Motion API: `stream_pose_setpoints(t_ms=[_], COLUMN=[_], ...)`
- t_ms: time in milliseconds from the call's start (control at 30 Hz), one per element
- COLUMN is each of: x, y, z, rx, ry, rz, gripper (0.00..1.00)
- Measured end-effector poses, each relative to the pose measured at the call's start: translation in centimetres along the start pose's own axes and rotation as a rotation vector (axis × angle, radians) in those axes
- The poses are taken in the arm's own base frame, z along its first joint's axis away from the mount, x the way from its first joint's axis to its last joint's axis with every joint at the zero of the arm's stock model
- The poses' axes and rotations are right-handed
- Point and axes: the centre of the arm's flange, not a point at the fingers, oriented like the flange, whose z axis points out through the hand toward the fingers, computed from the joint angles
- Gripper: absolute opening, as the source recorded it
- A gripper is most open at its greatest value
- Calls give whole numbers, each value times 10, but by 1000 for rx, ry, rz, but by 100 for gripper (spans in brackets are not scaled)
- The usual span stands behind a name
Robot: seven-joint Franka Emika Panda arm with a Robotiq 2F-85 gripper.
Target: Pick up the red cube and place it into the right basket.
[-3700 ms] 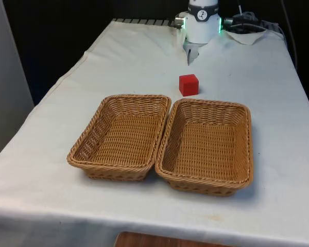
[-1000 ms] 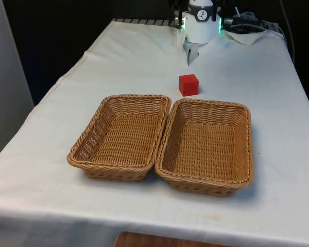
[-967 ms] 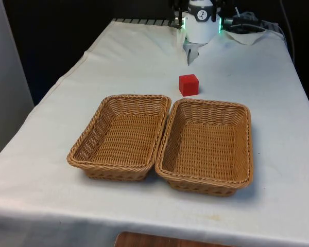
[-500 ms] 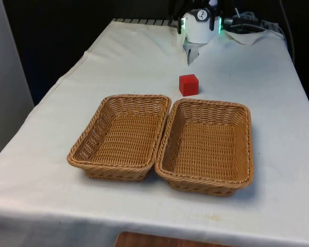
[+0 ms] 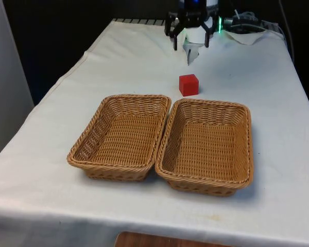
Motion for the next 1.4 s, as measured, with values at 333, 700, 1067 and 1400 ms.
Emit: stream_pose_setpoints(t_ms=[333,700,1067,1400], x=[3,1,2,-1], y=[-1,-10,-13,-14], z=[38,65,82,93], rx=[-20,-44,-59,-63], ry=[-6,2,2,-16], rz=[14,2,-1,-2], gripper=[100,100,100,100])
